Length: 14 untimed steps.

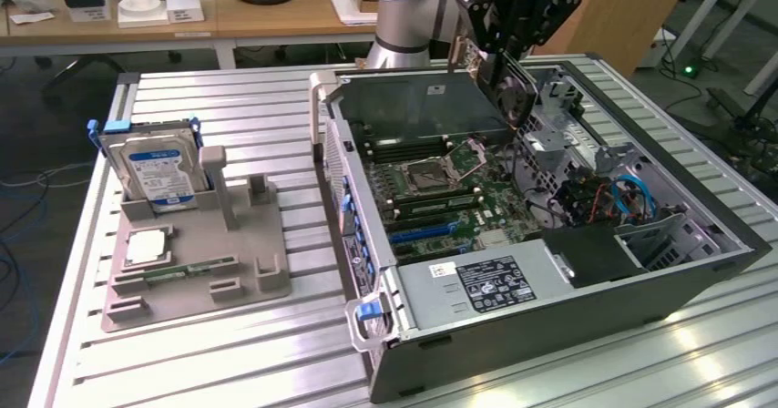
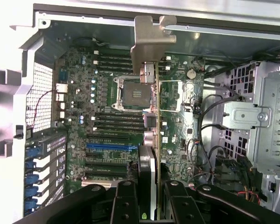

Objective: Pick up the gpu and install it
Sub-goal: 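Insert the gpu into the slot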

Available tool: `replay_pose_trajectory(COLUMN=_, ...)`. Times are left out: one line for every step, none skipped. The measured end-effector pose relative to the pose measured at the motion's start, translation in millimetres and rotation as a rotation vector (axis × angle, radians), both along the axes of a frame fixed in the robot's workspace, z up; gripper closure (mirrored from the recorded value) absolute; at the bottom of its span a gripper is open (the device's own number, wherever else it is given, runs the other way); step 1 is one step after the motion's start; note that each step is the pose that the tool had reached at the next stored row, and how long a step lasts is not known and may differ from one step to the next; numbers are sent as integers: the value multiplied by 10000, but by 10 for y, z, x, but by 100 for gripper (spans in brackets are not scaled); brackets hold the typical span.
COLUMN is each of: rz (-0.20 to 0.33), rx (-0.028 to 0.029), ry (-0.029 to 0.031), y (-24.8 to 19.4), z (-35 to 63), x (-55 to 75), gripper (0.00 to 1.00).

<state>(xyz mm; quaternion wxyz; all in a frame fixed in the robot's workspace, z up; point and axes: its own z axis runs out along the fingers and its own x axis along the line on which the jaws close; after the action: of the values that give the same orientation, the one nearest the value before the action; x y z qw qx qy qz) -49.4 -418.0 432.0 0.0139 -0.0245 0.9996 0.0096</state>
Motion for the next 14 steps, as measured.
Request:
replay_pose_trajectory(rz=100, rx=0, ry=0, y=0, z=0, x=0, gripper=73)
replay_pose_trajectory(rz=179, rx=0, ry=-1, y=0, z=0, x=0, gripper=73)
replay_pose_trajectory(rz=234, rx=0, ry=0, y=-4, z=0, x=-3, gripper=73)
replay_pose_trajectory(rz=281, rx=1, ry=0, y=-6, z=0, x=-3, gripper=73)
replay_pose_trajectory(rz=319, rx=0, ry=1, y=-9, z=0, x=-5, gripper=73)
replay_pose_trajectory(rz=356, rx=0, ry=0, y=-13, z=0, x=-6, gripper=73)
replay_pose_trajectory(rz=388, rx=1, ry=-1, y=-16, z=0, x=-7, gripper=73)
replay_pose_trajectory(rz=436, rx=2, ry=0, y=-17, z=-1, x=-7, gripper=73)
replay_pose_trajectory(rz=494, rx=1, ry=0, y=-18, z=0, x=-7, gripper=73)
replay_pose_trajectory(rz=552, rx=2, ry=0, y=-19, z=0, x=-6, gripper=73)
replay_pose_trajectory(rz=626, rx=2, ry=0, y=-19, z=0, x=-6, gripper=73)
replay_pose_trajectory(rz=696, rx=1, ry=0, y=-19, z=0, x=-7, gripper=73)
replay_pose_trajectory(rz=763, rx=1, ry=0, y=-20, z=0, x=-7, gripper=73)
replay_pose_trajectory(rz=827, rx=2, ry=-1, y=-20, z=0, x=-7, gripper=73)
